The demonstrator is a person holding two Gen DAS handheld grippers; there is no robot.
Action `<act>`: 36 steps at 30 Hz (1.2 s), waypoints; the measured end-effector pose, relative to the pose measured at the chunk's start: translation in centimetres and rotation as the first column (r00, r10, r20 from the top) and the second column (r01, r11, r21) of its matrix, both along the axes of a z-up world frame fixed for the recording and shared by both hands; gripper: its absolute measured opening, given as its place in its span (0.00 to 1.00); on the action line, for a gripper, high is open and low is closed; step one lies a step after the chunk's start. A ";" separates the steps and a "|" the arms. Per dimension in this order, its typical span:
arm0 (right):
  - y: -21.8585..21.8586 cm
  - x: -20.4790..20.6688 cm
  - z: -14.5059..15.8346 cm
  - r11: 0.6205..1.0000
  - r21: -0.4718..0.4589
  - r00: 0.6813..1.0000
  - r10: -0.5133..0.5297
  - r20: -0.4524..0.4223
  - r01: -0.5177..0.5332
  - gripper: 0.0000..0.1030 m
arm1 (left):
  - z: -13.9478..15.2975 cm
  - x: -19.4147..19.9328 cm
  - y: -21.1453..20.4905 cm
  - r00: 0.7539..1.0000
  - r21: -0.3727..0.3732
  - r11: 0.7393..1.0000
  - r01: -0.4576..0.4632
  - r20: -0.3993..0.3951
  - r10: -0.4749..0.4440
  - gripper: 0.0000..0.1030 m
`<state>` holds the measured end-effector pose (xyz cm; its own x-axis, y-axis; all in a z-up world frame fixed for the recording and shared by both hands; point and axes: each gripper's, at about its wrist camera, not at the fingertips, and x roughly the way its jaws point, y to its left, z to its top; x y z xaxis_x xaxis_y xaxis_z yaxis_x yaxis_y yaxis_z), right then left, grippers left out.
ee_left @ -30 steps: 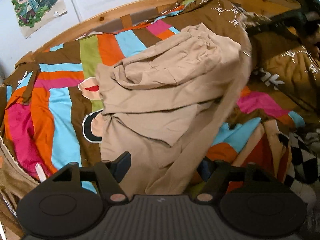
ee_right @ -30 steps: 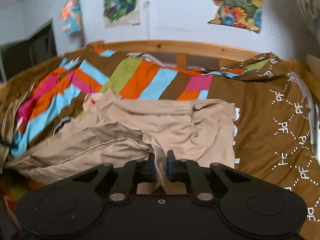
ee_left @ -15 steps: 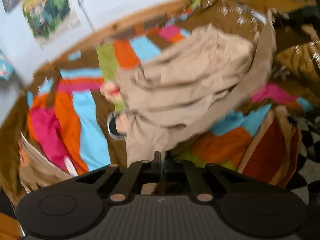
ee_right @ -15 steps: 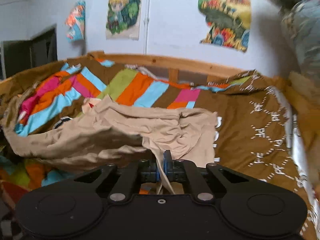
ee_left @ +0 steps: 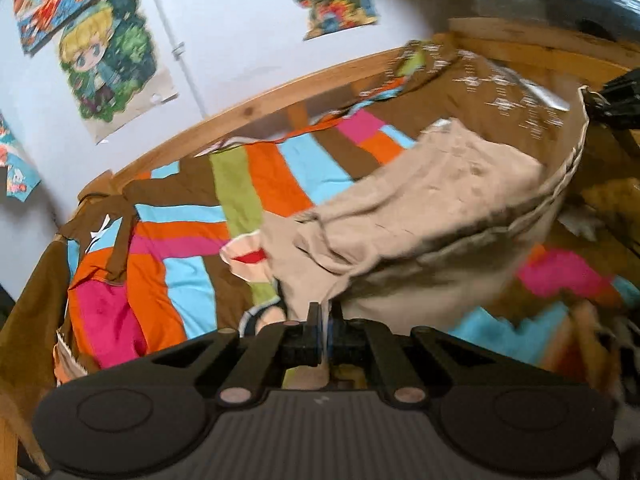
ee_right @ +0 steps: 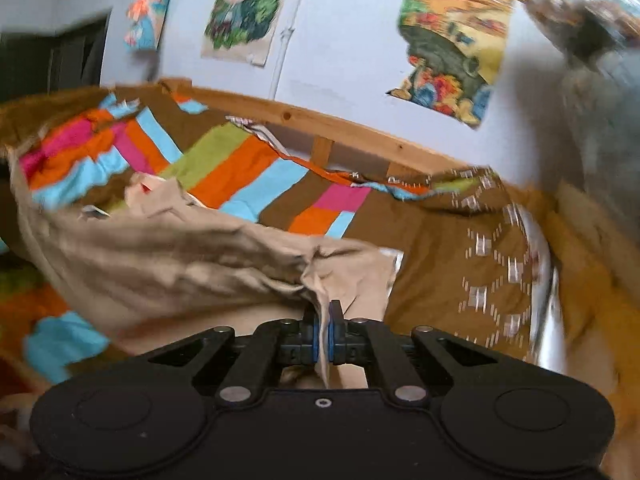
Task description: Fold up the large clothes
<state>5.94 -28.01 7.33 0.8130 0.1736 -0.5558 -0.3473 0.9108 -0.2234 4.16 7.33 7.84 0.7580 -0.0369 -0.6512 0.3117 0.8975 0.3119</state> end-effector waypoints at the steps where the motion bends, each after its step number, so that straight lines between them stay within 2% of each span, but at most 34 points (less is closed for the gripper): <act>1: 0.4 1.7 -0.2 0.999 -0.034 1.000 0.007 -0.003 -0.007 0.03 | -0.1 1.7 0.3 1.000 0.004 1.000 -0.017 0.001 0.017 0.02; 3: 1.1 5.4 -1.0 0.996 -0.092 1.000 0.006 -0.026 -0.009 0.04 | -0.7 5.1 0.8 0.999 0.011 0.999 -0.043 0.001 0.043 0.02; 6: 1.3 10.4 -3.0 0.994 -0.112 0.996 -0.016 -0.085 0.007 0.06 | -2.2 9.7 1.5 0.997 0.014 0.997 -0.077 -0.020 0.077 0.02; 9: 1.1 13.7 -5.8 0.994 -0.108 0.986 -0.037 -0.161 0.019 0.12 | -4.8 13.8 2.4 0.989 -0.021 0.993 -0.120 -0.093 0.117 0.03; 11: 0.9 15.0 -7.5 0.995 -0.092 0.976 -0.045 -0.214 0.026 0.15 | -6.9 15.8 3.0 0.982 -0.056 0.989 -0.135 -0.143 0.126 0.04; 13: 0.1 15.3 -8.0 0.999 -0.028 0.973 -0.042 -0.225 0.037 0.23 | -8.7 17.3 4.0 0.969 -0.117 0.979 -0.164 -0.203 0.138 0.06; 14: -0.4 15.2 -7.8 0.999 0.022 0.974 -0.041 -0.221 0.047 0.33 | -9.3 17.7 4.6 0.961 -0.158 0.969 -0.189 -0.232 0.149 0.09; 15: -1.0 14.9 -7.3 0.995 0.080 0.976 -0.039 -0.215 0.058 0.44 | -9.7 17.9 5.6 0.952 -0.214 0.952 -0.220 -0.258 0.163 0.14; 16: -1.7 14.3 -6.7 0.989 0.129 0.979 -0.042 -0.201 0.069 0.48 | -9.8 17.9 6.3 0.947 -0.257 0.935 -0.243 -0.269 0.173 0.22; 17: -2.1 13.7 -6.1 0.984 0.160 0.983 -0.047 -0.178 0.076 0.52 | -9.7 17.5 7.0 0.946 -0.287 0.921 -0.263 -0.266 0.188 0.51; 18: -2.7 12.8 -5.4 0.979 0.189 0.988 -0.047 -0.147 0.075 0.56 | -9.4 17.0 7.5 0.948 -0.306 0.911 -0.275 -0.246 0.204 0.74; 19: -3.3 11.8 -4.6 0.976 0.209 0.993 -0.041 -0.114 0.064 0.60 | -8.8 16.1 8.1 0.955 -0.327 0.904 -0.277 -0.201 0.219 0.81; 20: -3.6 11.0 -3.9 0.976 0.212 0.995 -0.041 -0.090 0.060 0.72 | -8.2 15.2 8.4 0.960 -0.339 0.901 -0.271 -0.164 0.227 0.88; 21: -4.0 9.7 -3.4 0.977 0.204 0.997 -0.047 -0.059 0.058 0.81 | -7.5 14.2 8.8 0.962 -0.346 0.899 -0.269 -0.137 0.235 0.91; 23: -4.5 7.2 -2.7 0.987 0.155 0.999 -0.038 -0.010 0.039 0.84 | -6.5 12.2 9.9 0.961 -0.361 0.891 -0.277 -0.119 0.250 0.92; 25: -4.7 4.7 -2.7 0.996 0.091 1.000 -0.016 0.003 0.015 0.87 | -5.9 10.1 10.7 0.952 -0.383 0.872 -0.305 -0.125 0.278 0.94; 27: -4.5 2.3 -3.4 0.999 0.036 1.000 0.018 -0.003 -0.018 0.91 | -6.1 8.1 11.8 0.946 -0.430 0.843 -0.323 -0.142 0.290 0.95; 29: -3.5 0.6 -4.9 0.997 -0.055 0.999 0.046 -0.018 -0.046 0.91 | -7.1 6.6 12.5 0.934 -0.460 0.814 -0.356 -0.192 0.300 0.95; 31: -2.2 -0.3 -6.9 0.982 -0.176 0.997 0.073 -0.019 -0.076 0.88 | -8.9 6.1 13.0 0.914 -0.468 0.787 -0.402 -0.263 0.310 0.87; 33: -1.2 -0.2 -8.5 0.966 -0.246 0.997 0.081 -0.011 -0.081 0.70 | -10.4 6.5 13.3 0.891 -0.469 0.766 -0.440 -0.335 0.306 0.69; 34: -0.9 0.1 -8.8 0.969 -0.237 0.998 0.068 0.004 -0.066 0.68 | -10.9 6.8 13.3 0.882 -0.464 0.762 -0.452 -0.358 0.305 0.63; 35: -0.8 0.4 -8.9 0.976 -0.215 0.998 0.052 0.020 -0.047 0.67 | -11.4 7.0 13.4 0.874 -0.461 0.757 -0.464 -0.377 0.307 0.53; 36: -0.8 0.8 -8.7 0.984 -0.177 0.998 0.040 0.039 -0.032 0.61 | -11.6 7.2 13.6 0.868 -0.467 0.747 -0.473 -0.390 0.306 0.49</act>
